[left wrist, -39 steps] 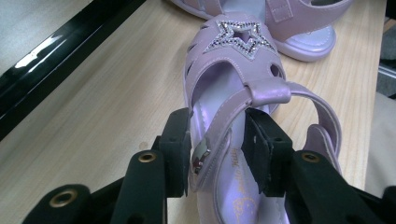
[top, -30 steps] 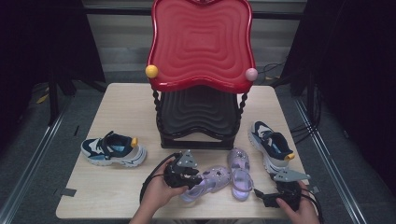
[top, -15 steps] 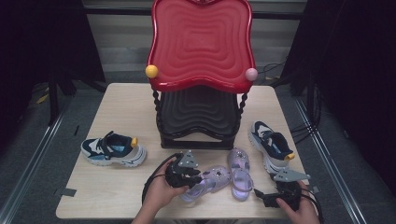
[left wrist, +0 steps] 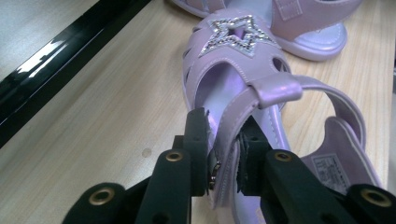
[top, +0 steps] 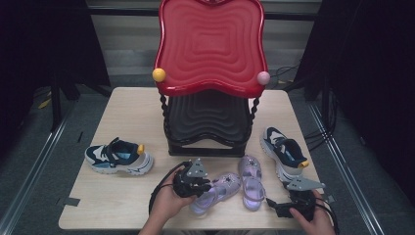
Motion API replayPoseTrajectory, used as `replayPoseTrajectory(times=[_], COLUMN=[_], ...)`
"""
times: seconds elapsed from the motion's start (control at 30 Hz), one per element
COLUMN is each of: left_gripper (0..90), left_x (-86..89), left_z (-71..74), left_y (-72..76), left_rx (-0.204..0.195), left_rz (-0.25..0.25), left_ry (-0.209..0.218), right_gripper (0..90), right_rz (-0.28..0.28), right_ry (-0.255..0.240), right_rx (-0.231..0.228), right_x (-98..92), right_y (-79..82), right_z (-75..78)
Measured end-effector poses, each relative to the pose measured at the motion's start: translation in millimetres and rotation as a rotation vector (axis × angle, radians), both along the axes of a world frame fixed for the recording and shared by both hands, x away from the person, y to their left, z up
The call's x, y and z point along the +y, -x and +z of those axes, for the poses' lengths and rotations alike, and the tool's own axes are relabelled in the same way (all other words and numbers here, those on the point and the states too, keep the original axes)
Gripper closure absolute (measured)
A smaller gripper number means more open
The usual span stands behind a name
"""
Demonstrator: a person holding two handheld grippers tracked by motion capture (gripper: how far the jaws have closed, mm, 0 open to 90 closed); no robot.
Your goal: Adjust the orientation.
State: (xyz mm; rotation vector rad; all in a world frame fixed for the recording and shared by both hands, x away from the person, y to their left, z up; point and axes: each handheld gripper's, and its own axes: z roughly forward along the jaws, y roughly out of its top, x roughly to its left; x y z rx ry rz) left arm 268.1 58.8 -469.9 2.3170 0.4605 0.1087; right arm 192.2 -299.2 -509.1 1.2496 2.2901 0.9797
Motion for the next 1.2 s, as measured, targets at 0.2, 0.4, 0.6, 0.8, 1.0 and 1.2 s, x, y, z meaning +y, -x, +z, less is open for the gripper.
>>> replayPoseTrajectory(times=[0.2, 0.4, 0.6, 0.8, 1.0, 1.2], left_gripper=[80.2, 81.4, 78.9, 71.9, 70.6, 71.4], left_x=[11.1, 32.0, 41.0, 48.4, 51.5, 53.2], left_z=[4.7, 7.3, 0.6, -5.2, -2.7, -8.0], left_y=[-0.5, -2.5, -1.9, -0.3, 0.5, 0.3], left_rx=[-0.025, -0.051, -0.043, 0.016, 0.018, 0.064], left_rz=[0.027, 0.118, 0.149, 0.211, 0.224, 0.259], left_ry=[0.001, 0.049, 0.054, 0.146, 0.137, 0.136], right_gripper=[11.1, 11.1, 11.1, 11.1, 11.1, 11.1], right_rz=[0.0, 0.0, -0.001, -0.001, -0.001, -0.001], right_ry=[0.0, 0.0, 0.0, -0.001, -0.001, -0.001], right_rx=[0.0, 0.0, 0.0, 0.0, 0.0, 0.0], right_x=[0.0, 0.0, 0.0, 0.1, 0.1, 0.1], right_y=[0.0, 0.0, 0.0, 0.0, 0.0, 0.0], right_z=[0.0, 0.0, 0.0, 0.0, 0.0, 0.0])
